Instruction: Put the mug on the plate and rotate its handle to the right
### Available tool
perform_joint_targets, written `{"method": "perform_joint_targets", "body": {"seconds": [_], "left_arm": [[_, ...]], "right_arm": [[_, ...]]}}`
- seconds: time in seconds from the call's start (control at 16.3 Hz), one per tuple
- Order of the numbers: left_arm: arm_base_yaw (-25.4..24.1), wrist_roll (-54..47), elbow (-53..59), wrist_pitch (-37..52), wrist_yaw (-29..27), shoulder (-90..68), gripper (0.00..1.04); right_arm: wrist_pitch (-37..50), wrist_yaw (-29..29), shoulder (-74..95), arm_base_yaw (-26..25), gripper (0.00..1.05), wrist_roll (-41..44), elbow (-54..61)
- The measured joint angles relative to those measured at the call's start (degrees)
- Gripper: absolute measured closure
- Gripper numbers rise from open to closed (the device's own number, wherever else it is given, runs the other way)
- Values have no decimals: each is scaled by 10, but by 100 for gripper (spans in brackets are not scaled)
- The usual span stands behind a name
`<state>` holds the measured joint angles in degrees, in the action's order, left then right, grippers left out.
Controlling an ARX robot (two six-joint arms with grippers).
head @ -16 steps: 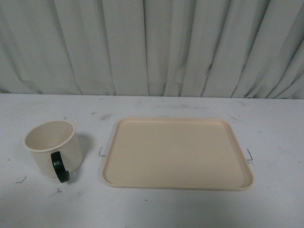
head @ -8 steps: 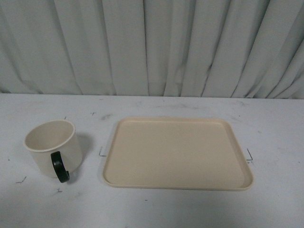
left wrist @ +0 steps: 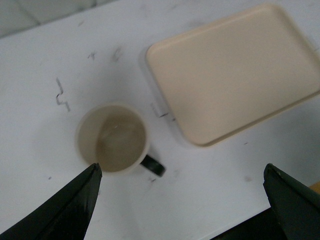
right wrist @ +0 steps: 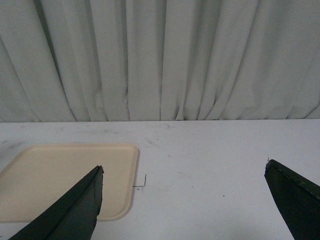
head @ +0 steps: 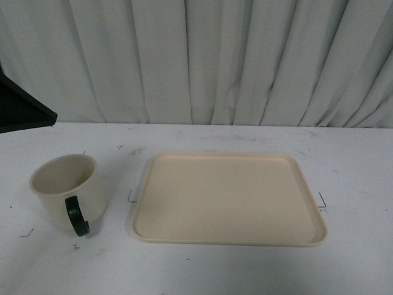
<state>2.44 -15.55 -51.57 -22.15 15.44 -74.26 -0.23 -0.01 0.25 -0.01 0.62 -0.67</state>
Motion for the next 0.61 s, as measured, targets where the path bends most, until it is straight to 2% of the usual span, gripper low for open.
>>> {"method": "perform_joint_targets", "body": {"seconds": [0.06,0.12,0.61], "left_arm": [[-45,-30,-111,-82,-45,-197,7],[-66,-29,-142,-76,-79,-277,7],[-82,7,-206,-47,-137,-396,7]], "right_arm": [[0,0,0,0,6,0,0],[0,0,0,0,6,0,0],[0,0,0,0,6,0,0]]}}
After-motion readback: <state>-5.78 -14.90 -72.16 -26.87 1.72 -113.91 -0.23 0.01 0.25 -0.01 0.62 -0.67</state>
